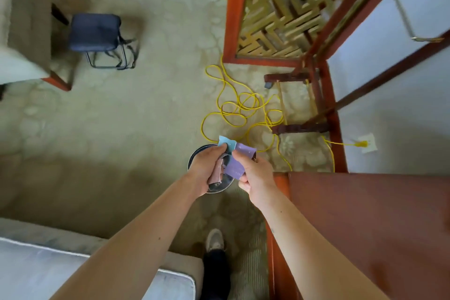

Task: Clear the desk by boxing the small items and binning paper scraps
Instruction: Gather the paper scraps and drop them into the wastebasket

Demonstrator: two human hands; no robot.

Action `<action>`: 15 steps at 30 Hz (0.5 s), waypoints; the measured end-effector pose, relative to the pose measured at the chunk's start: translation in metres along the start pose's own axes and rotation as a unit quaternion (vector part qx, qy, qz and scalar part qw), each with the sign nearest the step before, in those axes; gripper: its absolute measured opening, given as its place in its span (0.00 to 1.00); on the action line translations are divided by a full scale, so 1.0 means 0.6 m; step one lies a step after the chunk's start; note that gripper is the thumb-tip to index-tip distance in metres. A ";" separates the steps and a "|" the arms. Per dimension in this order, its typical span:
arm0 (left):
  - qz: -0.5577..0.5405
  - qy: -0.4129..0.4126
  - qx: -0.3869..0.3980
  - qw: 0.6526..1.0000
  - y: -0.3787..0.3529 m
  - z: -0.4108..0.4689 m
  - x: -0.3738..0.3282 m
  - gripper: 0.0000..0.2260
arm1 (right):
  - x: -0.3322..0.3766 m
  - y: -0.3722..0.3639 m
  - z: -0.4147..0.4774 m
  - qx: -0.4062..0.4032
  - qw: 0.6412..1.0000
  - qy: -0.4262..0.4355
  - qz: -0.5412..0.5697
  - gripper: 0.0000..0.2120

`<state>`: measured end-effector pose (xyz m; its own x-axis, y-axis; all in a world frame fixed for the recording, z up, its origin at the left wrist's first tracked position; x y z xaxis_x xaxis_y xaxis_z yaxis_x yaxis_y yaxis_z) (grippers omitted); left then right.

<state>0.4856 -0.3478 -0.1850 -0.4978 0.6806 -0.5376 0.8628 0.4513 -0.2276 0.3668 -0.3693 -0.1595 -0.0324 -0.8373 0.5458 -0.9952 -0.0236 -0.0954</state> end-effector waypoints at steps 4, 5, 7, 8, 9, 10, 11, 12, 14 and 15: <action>0.000 0.031 -0.032 0.999 0.063 0.106 0.041 0.12 | -0.055 -0.028 0.115 -0.001 0.998 -0.051 -0.030 0.10; -0.010 0.044 -0.042 0.998 0.080 0.134 0.062 0.11 | -0.073 -0.030 0.144 -0.004 0.997 -0.064 -0.036 0.10; -0.029 0.066 -0.058 0.996 0.108 0.182 0.098 0.10 | -0.109 -0.032 0.200 -0.007 0.995 -0.088 -0.050 0.10; -0.033 0.077 -0.061 0.995 0.120 0.206 0.116 0.10 | -0.127 -0.032 0.226 -0.011 0.993 -0.099 -0.061 0.10; -0.031 0.089 -0.066 0.993 0.132 0.231 0.134 0.11 | -0.144 -0.032 0.252 -0.019 0.991 -0.108 -0.071 0.10; -0.027 0.101 -0.067 0.992 0.140 0.255 0.151 0.12 | -0.160 -0.031 0.276 -0.029 0.990 -0.116 -0.078 0.11; -0.026 0.109 -0.070 0.991 0.152 0.280 0.170 0.12 | -0.177 -0.031 0.299 -0.035 0.988 -0.125 -0.083 0.11; -0.028 0.114 -0.075 0.990 0.162 0.302 0.188 0.12 | -0.194 -0.030 0.323 -0.039 0.986 -0.133 -0.088 0.11; -0.035 0.120 -0.089 0.988 0.184 0.349 0.223 0.10 | -0.229 -0.028 0.371 -0.049 0.982 -0.150 -0.100 0.10; -0.036 0.125 -0.093 0.987 0.192 0.369 0.240 0.08 | -0.245 -0.027 0.392 -0.052 0.981 -0.156 -0.102 0.10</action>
<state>0.5328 -0.3258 -0.4684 -0.5843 0.7532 -0.3022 0.8043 0.5870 -0.0923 0.4095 -0.3740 -0.4340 0.1820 -0.9478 0.2619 -0.9827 -0.1657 0.0829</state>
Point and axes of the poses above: each hand's wrist, its own z-axis towards the middle knuckle, its own y-axis out of the back of the hand, x = y × z, the point moved 8 cm from there along z, towards the middle knuckle, and after that the axes turned 1 degree about -z, right-handed, at the moved point
